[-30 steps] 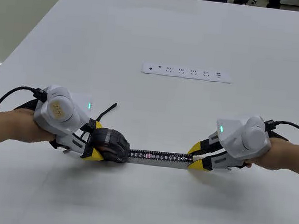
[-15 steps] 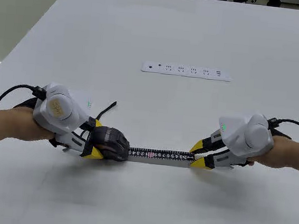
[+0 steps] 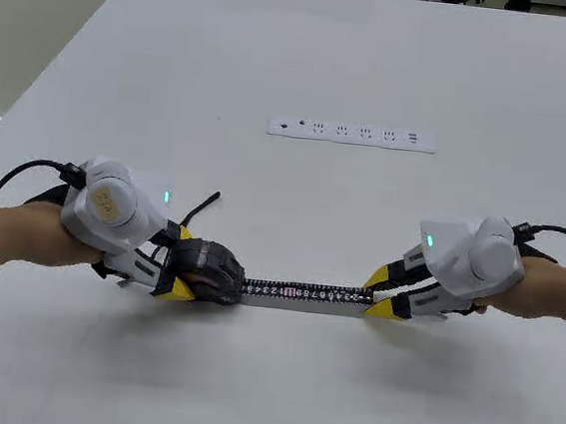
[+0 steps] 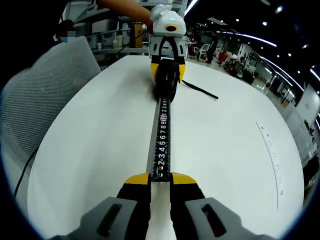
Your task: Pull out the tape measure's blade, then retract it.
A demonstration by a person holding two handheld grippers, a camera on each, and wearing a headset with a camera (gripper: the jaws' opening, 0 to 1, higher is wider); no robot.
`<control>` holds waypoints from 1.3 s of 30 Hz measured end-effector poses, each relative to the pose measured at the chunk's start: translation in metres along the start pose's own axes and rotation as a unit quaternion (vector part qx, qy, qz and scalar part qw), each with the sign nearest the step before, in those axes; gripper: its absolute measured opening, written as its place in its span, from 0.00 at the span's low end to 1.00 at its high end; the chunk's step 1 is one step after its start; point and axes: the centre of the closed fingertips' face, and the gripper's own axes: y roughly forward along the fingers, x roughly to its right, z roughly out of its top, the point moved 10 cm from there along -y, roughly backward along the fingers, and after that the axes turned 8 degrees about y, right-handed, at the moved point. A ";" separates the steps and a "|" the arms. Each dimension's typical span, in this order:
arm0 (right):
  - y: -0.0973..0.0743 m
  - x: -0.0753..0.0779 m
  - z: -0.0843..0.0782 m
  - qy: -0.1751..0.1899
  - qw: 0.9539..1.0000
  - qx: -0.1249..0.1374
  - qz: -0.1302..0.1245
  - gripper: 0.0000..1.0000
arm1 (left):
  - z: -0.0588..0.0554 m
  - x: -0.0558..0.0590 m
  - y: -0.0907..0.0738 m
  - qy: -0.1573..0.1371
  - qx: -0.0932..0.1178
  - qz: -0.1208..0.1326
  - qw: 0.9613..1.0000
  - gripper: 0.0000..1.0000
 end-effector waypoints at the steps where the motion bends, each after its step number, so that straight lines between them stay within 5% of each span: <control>1: -0.001 0.000 0.000 0.000 1.000 0.000 0.000 0.13 | 0.000 0.000 0.000 0.001 0.000 0.000 1.000 0.29; 39: -0.007 0.000 -0.001 -0.007 1.000 0.001 -0.003 0.13 | -0.004 -0.001 0.000 -0.006 0.008 0.004 1.000 0.29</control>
